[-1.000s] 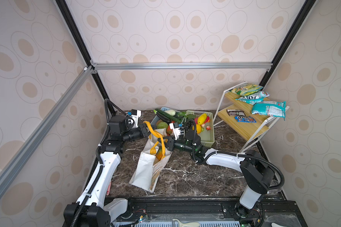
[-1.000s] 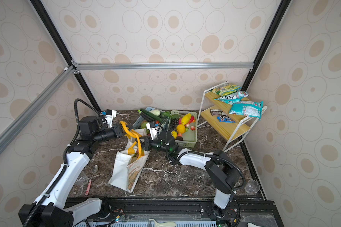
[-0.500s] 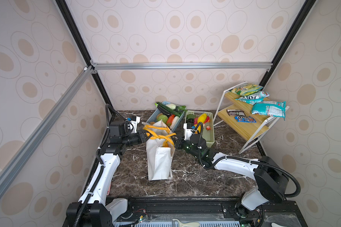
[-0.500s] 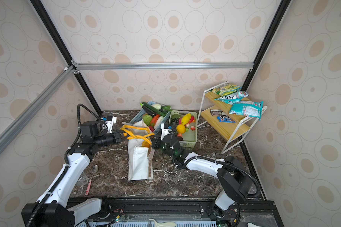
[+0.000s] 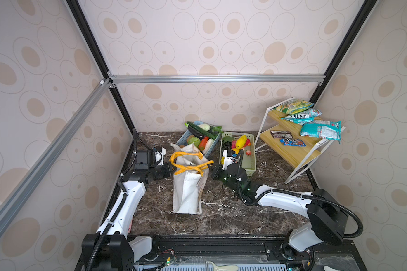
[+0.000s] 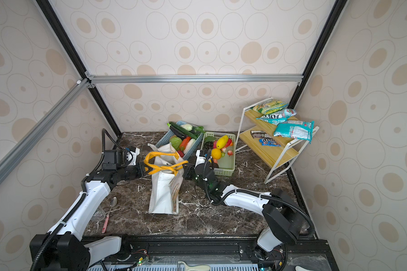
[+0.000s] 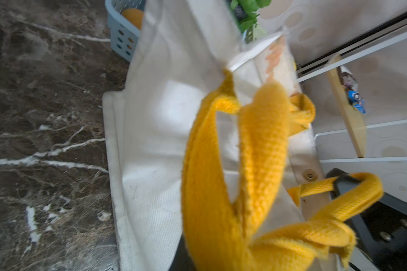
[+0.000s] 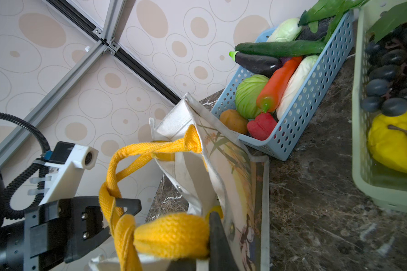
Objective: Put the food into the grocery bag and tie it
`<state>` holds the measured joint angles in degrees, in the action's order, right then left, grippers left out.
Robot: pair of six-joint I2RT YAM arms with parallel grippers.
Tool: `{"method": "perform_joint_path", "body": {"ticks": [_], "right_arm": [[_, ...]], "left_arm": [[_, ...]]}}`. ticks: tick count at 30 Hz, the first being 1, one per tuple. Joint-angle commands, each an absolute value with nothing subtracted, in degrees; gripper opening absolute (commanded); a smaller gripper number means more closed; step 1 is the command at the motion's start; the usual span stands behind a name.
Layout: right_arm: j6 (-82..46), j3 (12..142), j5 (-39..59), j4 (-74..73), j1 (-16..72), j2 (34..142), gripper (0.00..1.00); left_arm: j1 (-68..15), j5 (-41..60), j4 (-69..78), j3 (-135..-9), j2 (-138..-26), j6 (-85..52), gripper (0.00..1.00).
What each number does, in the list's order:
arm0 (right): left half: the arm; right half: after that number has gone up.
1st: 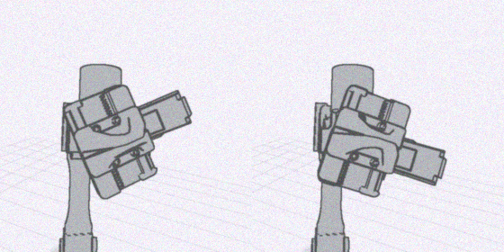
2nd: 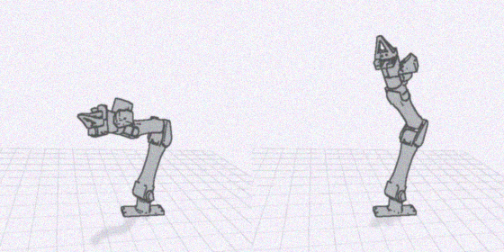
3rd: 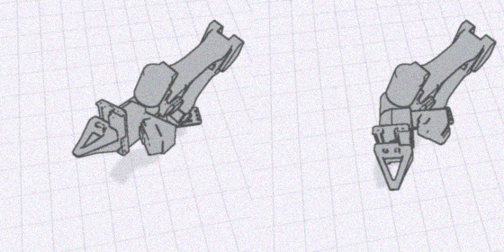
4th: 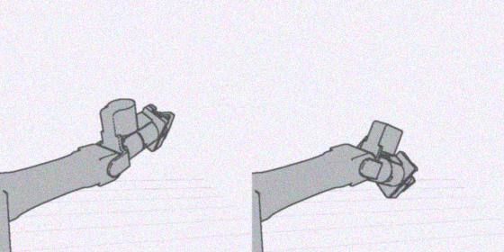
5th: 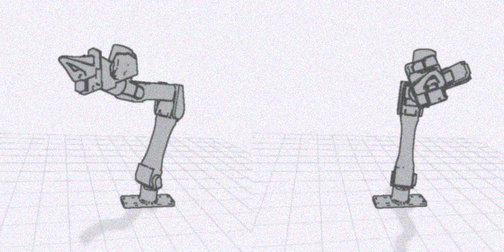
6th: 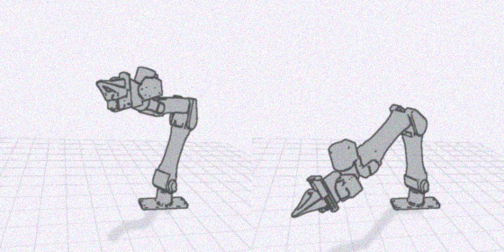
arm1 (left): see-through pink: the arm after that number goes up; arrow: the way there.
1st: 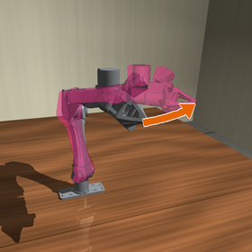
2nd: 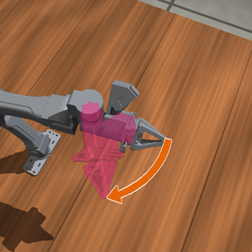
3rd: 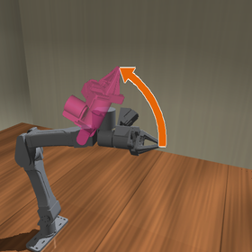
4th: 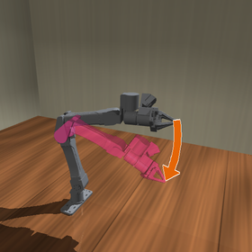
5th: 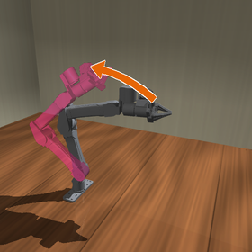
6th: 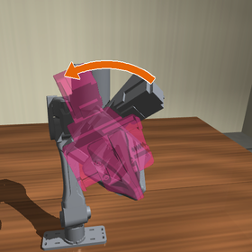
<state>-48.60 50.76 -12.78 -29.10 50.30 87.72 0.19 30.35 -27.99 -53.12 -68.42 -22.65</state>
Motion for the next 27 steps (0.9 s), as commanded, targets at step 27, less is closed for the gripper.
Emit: {"method": "perform_joint_path", "body": {"ticks": [27], "right_arm": [[-36.97,45.09,-13.11,-17.76,44.8,79.36,0.02]], "left_arm": [[17.8,11.41,-23.55,-54.11,-72.68,-30.29,0.0]]}}
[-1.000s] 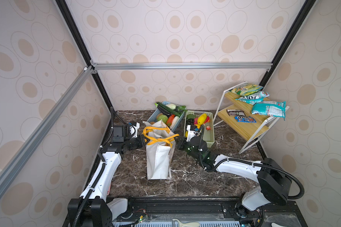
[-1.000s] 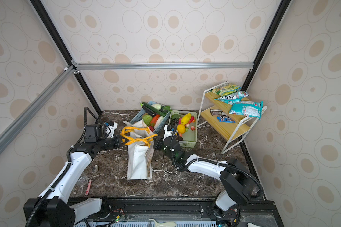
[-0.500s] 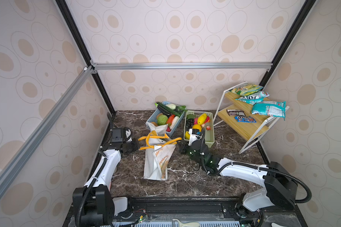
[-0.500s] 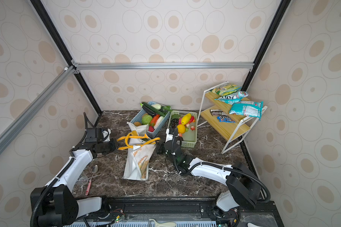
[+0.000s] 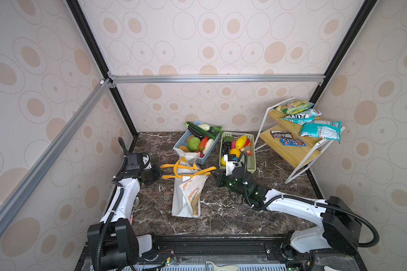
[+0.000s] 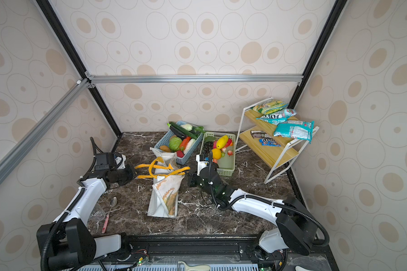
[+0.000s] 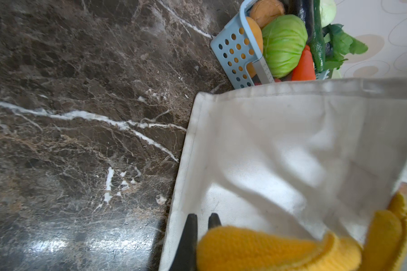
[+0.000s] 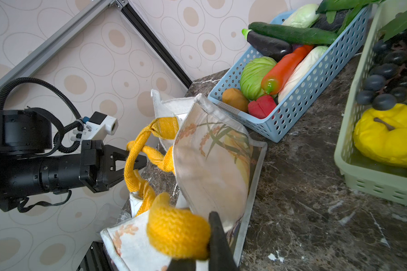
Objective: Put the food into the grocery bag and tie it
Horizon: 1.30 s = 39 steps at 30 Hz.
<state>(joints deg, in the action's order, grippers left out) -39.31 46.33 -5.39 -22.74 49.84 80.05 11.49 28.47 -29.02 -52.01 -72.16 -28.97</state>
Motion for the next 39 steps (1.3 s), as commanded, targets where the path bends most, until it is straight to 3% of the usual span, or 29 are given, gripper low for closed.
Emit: {"method": "perform_joint_path", "body": {"ticks": [1,11,19,23,26,30,39], "right_arm": [[-36.3,45.09,-11.21,-18.66,44.82,79.9,0.02],[-35.93,47.28,12.05,-25.46,38.6,89.16,0.04],[-32.32,50.84,14.09,-22.32,38.94,89.8,0.07],[-29.89,52.02,13.44,-18.35,38.94,89.1,0.14],[-28.46,52.8,16.09,-17.14,38.92,89.27,0.18],[-26.99,53.5,19.44,-17.16,39.0,89.23,0.29],[-23.65,55.2,21.76,-13.88,39.64,86.16,0.39]], "left_arm": [[17.87,12.58,-22.5,-53.63,-72.88,-30.91,0.0],[17.83,13.92,-19.47,-52.32,-72.32,-32.7,0.0],[17.85,15.22,-18.84,-51.87,-73.48,-32.24,0.0],[17.85,14.98,-18.81,-51.78,-73.56,-31.74,0.0],[17.84,16.65,-18.55,-51.56,-73.94,-31.48,0.07],[17.89,19.02,-18.37,-51.84,-74.24,-30.73,0.24],[17.84,22.64,-18.3,-52.82,-73.84,-31.4,0.41]]}}
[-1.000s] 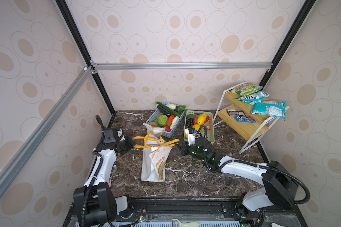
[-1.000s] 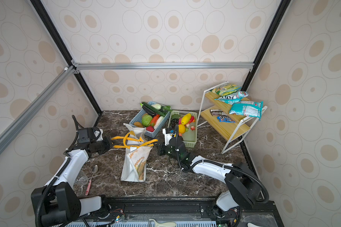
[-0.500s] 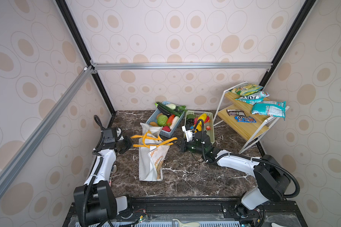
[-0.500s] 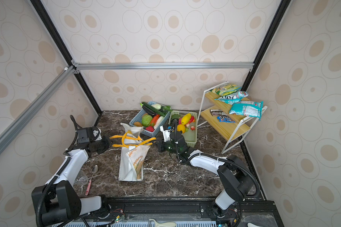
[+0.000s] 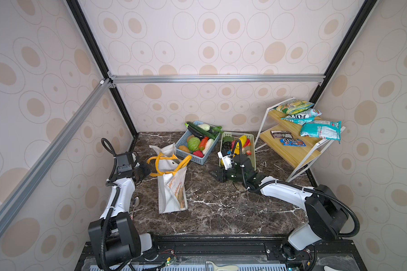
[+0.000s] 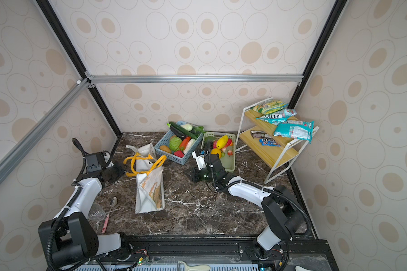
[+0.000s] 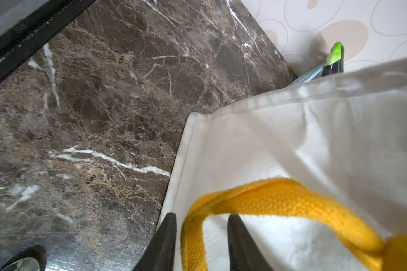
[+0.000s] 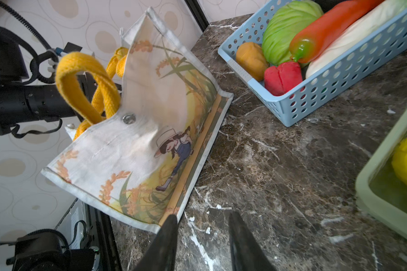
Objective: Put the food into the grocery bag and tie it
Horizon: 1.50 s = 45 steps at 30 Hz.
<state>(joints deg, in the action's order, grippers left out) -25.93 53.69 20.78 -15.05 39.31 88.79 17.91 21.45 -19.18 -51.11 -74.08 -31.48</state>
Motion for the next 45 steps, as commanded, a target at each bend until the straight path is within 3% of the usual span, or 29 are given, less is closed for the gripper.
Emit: {"method": "perform_joint_path", "body": {"ticks": [1,10,14,21,22,24,25,26,27,37,45], "right_arm": [[-23.48,55.25,21.73,-13.88,39.65,85.92,0.39],[-21.83,57.11,21.8,-12.33,39.92,85.93,0.42],[-16.84,60.73,19.42,-9.45,42.46,87.06,0.5],[-16.76,67.3,17.12,-5.87,44.6,90.1,0.53],[-16.72,67.48,16.46,-5.21,44.61,90.0,0.55],[-15.83,67.92,13.75,-2.37,44.56,89.32,0.61],[-15.28,68.07,12.65,-1.01,44.53,88.9,0.67],[-14.59,68.32,11.18,0.87,44.48,88.42,0.79],[-13.59,68.4,9.95,2.73,44.23,87.82,0.99],[-11.68,63.77,6.67,13.5,30.35,78.77,1.0],[-10.85,54.26,0.8,11.77,14.95,74.09,1.0]], "left_arm": [[17.84,23.04,-18.28,-52.82,-73.61,-31.54,0.43],[17.77,24.67,-19.86,-53.47,-71.11,-31.14,0.63],[17.86,24.97,-21.26,-55.1,-70.41,-30.86,0.7],[17.84,15.48,-25.57,-57.81,-68.95,-30.19,0.77],[17.88,13.75,-25.76,-58.06,-68.84,-30.04,0.8],[17.87,9.78,-25.05,-58.14,-68.71,-29.3,0.99],[17.84,8.24,-24.23,-57.81,-68.42,-28.87,0.99],[17.84,6.49,-23.35,-57.39,-68.14,-28.57,0.99],[17.72,4.92,-22.71,-57.08,-68.04,-28.4,0.99],[10.54,-18.71,-7.32,-48.5,-66.8,-24.04,0.99],[5.76,-10.88,27.36,-27.65,-63.67,-9.29,0.99]]}}
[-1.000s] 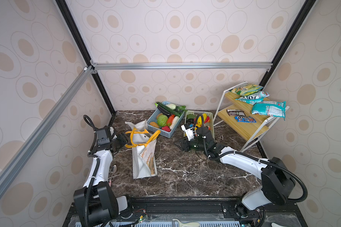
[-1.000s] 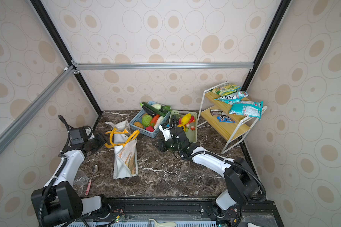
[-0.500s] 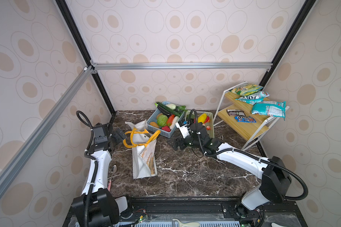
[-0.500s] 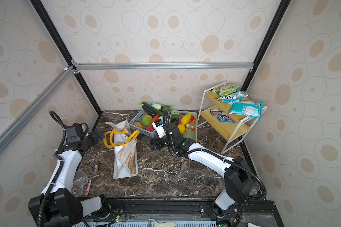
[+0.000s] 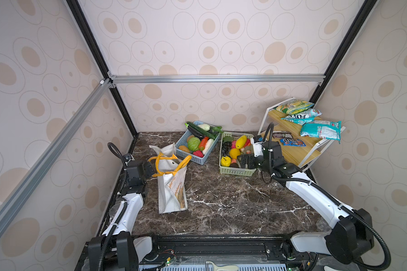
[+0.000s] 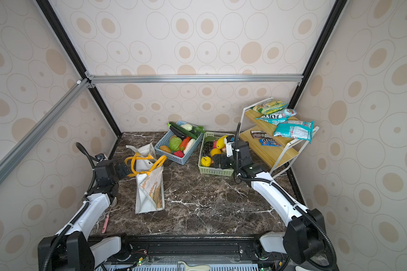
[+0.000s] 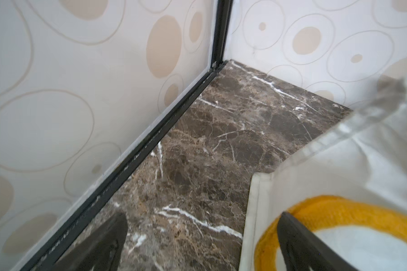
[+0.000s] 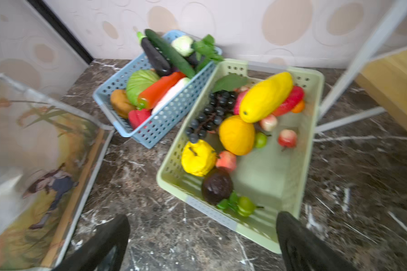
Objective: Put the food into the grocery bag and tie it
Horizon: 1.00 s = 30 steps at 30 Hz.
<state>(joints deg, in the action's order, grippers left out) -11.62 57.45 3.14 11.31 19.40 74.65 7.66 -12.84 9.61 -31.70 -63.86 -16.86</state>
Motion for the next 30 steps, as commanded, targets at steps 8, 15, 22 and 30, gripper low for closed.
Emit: {"method": "perform_joint_path", "body": {"ticks": [8,15,22,30], "right_arm": [[-9.28,45.06,-8.05,-1.2,8.24,74.85,1.0],[-6.37,39.75,-16.67,-10.84,3.19,80.68,1.0],[-2.71,28.55,-13.6,-37.63,2.54,86.96,1.0],[-0.85,23.72,-11.85,-46.84,3.43,88.4,1.0]], "left_arm": [[-0.19,-15.81,48.42,-20.82,-75.01,-5.96,0.99],[-0.27,-14.56,66.47,-12.01,-78.48,-4.84,0.99],[-0.64,-11.5,83.87,-7.19,-85.8,-4.41,0.99],[-1.66,-12.65,82.83,-9.63,-89.88,-3.63,0.99]]}}
